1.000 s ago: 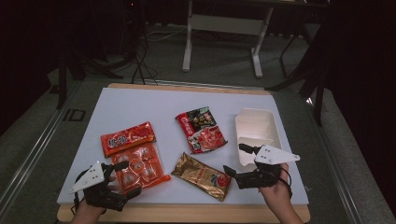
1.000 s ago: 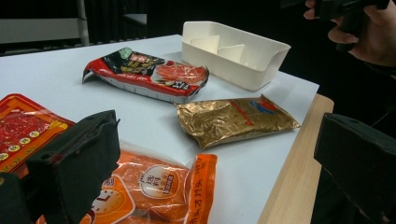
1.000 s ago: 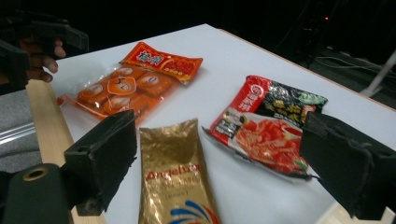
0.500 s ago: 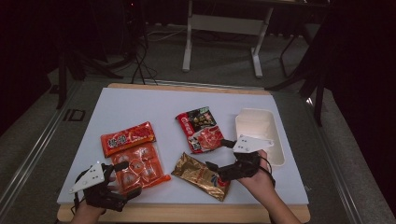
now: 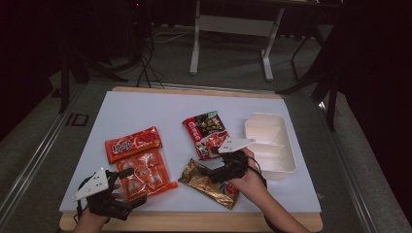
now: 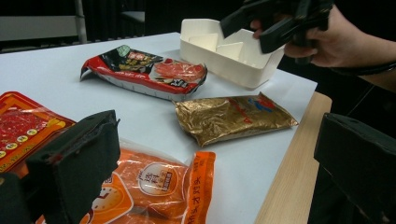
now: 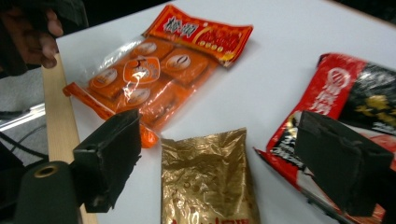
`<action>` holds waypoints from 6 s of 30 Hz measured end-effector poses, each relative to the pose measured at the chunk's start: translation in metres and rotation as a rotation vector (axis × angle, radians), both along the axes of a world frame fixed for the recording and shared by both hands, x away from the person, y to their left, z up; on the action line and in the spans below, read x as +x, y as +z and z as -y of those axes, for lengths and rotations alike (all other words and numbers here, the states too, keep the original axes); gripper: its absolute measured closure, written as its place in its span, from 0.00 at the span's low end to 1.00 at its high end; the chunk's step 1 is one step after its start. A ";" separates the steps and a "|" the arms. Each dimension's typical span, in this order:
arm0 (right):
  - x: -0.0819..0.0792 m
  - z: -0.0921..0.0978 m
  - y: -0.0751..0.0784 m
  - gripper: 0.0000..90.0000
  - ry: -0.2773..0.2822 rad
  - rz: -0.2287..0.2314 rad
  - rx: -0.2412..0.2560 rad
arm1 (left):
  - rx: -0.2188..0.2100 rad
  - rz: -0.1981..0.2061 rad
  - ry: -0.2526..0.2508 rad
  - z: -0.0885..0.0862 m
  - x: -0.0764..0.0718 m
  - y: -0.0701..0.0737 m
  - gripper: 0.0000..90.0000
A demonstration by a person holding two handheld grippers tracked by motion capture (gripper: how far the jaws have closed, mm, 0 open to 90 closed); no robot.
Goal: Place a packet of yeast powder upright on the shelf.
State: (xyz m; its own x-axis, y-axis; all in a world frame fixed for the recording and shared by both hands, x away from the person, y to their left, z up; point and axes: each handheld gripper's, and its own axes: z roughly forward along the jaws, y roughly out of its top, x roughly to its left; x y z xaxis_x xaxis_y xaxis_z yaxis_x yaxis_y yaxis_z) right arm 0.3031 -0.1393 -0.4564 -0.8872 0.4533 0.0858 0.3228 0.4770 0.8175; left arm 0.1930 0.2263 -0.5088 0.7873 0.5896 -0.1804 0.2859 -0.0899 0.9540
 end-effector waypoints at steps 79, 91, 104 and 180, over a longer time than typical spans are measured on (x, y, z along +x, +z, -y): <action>0.020 -0.040 -0.015 0.99 0.085 -0.081 -0.230 | 0.013 -0.019 -0.011 0.001 0.002 -0.002 0.00; 0.008 -0.005 0.018 0.99 0.065 -0.091 -0.092 | 0.018 -0.019 -0.010 0.001 0.002 -0.002 0.00; 0.007 0.019 0.059 0.99 0.042 -0.073 0.056 | 0.019 -0.022 -0.004 0.002 0.003 -0.003 0.00; 0.205 0.146 0.094 0.99 -0.537 0.045 0.267 | 0.012 -0.043 0.009 0.000 0.004 -0.005 0.00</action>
State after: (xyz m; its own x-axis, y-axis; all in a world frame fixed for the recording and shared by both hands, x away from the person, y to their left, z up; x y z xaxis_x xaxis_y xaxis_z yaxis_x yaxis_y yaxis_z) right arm 0.5083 -0.2850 -0.3629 -0.5457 0.8069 0.2263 0.4241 0.0329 0.9050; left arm 0.1969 0.2264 -0.5133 0.7738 0.5986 -0.2073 0.3278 -0.0984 0.9396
